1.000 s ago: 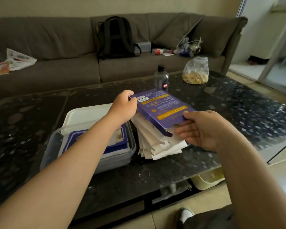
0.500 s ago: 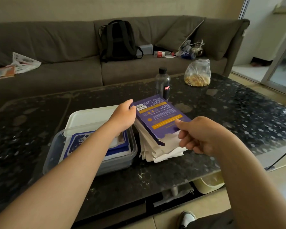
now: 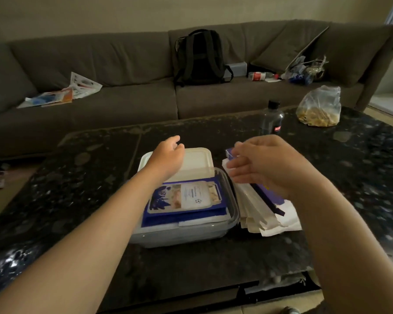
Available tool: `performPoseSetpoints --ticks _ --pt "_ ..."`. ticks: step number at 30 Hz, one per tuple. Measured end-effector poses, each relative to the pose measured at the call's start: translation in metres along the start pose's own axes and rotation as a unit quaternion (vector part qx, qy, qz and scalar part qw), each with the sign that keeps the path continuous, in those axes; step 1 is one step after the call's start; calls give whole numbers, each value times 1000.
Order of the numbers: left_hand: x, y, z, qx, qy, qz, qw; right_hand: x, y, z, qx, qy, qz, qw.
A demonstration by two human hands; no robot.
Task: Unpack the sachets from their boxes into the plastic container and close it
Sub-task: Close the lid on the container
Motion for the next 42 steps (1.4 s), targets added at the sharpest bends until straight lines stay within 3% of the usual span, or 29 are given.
performPoseSetpoints --ticks 6,11,20,25,30,35,42 --pt "-50 -36 -26 -44 32 -6 999 84 -30 -59 -47 3 110 993" --pt "-52 -68 -49 -103 22 8 994 129 -20 -117 -11 -28 227 973" --pt "-34 -125 -86 -189 -12 -31 981 127 36 -198 103 32 400 910" --pt "-26 -139 -98 -205 -13 -29 978 136 42 -210 94 -21 464 880" --pt "-27 -147 -100 -221 9 -16 975 141 51 -214 105 -1 447 888" --pt "-45 -147 -96 -249 65 57 965 132 35 -211 104 51 350 930" --pt "-96 -97 -73 -199 139 143 959 103 -26 -173 45 131 209 968"
Point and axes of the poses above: each hand's wrist, its own z-axis away from the middle knuckle, its own x-axis out of the palm, y = z × x, the point moved 7 cm from there along -z, towards the middle knuckle, and after that the axes turned 4 degrees about y, right-handed, at the moved point
